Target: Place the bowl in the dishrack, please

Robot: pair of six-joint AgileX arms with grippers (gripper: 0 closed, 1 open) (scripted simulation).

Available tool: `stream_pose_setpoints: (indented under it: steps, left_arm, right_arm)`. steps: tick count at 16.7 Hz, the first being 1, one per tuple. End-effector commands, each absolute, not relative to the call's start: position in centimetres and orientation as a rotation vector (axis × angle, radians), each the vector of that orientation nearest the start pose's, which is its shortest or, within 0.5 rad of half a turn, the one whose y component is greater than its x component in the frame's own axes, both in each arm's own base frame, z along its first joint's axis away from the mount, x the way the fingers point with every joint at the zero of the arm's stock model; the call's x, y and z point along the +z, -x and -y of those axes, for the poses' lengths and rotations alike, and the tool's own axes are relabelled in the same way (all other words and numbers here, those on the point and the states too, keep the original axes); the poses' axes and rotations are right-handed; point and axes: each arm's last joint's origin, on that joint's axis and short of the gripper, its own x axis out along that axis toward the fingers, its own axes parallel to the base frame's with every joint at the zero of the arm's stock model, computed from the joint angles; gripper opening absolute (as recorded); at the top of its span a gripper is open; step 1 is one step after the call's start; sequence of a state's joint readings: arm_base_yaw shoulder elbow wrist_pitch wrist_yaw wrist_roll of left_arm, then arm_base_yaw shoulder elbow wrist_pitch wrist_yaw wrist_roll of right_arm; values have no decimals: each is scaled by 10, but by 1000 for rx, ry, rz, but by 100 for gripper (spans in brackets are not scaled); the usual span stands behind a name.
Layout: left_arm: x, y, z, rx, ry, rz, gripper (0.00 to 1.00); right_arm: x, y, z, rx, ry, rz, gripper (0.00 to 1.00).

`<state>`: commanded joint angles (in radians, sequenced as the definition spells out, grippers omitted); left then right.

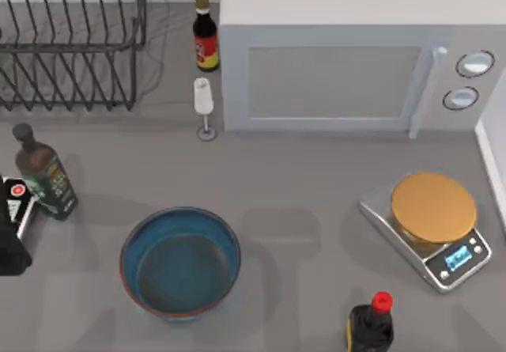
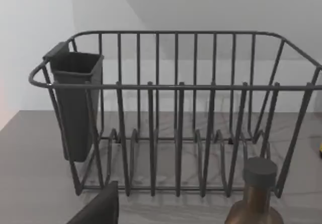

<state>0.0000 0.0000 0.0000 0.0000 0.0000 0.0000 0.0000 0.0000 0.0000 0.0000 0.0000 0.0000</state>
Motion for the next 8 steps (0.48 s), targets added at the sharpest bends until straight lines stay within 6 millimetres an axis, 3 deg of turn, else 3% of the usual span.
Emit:
stream_pose_setpoints:
  steps: [4,8]
  left_arm:
    - [165,-106,3,-19,18,-27,100]
    - [199,-110,14,-105,105,-184,100]
  right_arm:
    - [160,-106,1,0,0,0,100]
    - [160,-106,1,0,0,0,100]
